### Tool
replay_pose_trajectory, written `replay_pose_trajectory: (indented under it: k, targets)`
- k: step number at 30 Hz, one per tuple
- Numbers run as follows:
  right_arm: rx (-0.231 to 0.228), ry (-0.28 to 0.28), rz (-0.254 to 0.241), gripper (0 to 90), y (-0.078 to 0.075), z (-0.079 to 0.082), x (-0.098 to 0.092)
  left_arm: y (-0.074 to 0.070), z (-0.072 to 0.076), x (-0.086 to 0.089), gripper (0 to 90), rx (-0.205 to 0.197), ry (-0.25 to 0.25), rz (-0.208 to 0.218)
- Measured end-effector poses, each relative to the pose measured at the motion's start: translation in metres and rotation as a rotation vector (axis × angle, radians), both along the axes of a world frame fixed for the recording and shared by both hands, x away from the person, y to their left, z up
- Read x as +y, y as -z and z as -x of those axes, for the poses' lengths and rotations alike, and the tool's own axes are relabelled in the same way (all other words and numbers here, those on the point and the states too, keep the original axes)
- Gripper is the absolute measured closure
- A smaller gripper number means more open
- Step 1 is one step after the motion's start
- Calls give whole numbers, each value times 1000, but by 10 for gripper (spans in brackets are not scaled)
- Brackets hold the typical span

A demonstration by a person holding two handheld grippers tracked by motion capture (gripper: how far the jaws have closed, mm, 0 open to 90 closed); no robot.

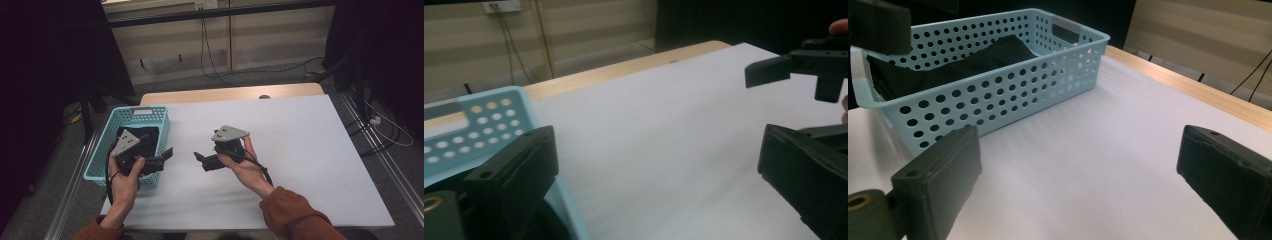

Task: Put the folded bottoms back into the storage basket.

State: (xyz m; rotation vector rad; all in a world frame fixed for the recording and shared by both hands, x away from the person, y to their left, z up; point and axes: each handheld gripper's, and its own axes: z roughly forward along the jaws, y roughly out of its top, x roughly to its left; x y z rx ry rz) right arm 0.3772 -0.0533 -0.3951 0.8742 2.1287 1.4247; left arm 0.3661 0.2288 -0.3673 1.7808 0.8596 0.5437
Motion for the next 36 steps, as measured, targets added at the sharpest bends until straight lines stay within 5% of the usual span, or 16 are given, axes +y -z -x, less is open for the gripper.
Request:
replay_pose_trajectory:
  k: [12,36]
  targets:
    - [-5,59,-5,41,5,13,-29,15,1,-22,30,15,67,-28]
    - [-10,192,-22,40,11,46,-103,30,13,-23,35,19,57,-8]
